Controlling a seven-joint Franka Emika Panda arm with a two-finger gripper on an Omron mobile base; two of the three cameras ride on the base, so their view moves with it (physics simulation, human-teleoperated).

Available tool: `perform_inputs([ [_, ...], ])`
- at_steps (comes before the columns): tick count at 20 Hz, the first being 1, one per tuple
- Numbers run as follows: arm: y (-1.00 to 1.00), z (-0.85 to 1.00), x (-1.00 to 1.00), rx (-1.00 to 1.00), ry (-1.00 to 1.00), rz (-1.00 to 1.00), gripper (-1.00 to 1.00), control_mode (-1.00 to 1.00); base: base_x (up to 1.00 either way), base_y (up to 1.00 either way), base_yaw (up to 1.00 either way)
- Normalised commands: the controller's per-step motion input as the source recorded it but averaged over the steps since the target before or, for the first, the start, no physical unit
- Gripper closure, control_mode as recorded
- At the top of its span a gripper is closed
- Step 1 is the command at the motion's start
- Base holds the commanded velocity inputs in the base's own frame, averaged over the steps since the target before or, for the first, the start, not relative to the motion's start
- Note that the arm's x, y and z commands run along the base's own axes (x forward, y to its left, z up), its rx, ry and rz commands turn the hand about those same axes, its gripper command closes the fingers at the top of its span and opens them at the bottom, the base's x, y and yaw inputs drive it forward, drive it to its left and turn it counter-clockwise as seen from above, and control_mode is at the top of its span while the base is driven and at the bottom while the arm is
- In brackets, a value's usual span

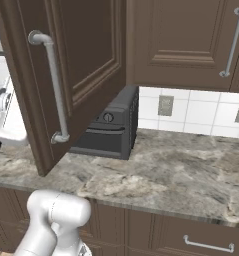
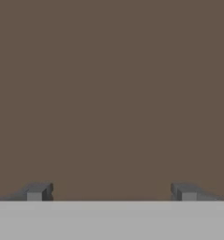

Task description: Open the cabinet and move the ladle to the pot. Then close the cabinet.

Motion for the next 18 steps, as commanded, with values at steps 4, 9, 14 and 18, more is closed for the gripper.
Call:
perform_inputs([
  [4, -0.66, 0.02, 0.00, 0.00, 0.00, 0.03, -1.00, -1.00, 0.00, 0.00, 0.00],
  [9, -0.33, 0.07, 0.00, 0.00, 0.00, 0.12, -1.00, -1.00, 0.00, 0.00, 0.00],
  [14, 0.19, 0.02, -0.09, 0.00, 0.02, 0.32, -1.00, -1.00, 0.00, 0.00, 0.00],
  [18, 0.81, 0.00, -0.06, 0.02, 0.19, 0.65, -1.00, -1.00, 0.00, 0.00, 0.00],
])
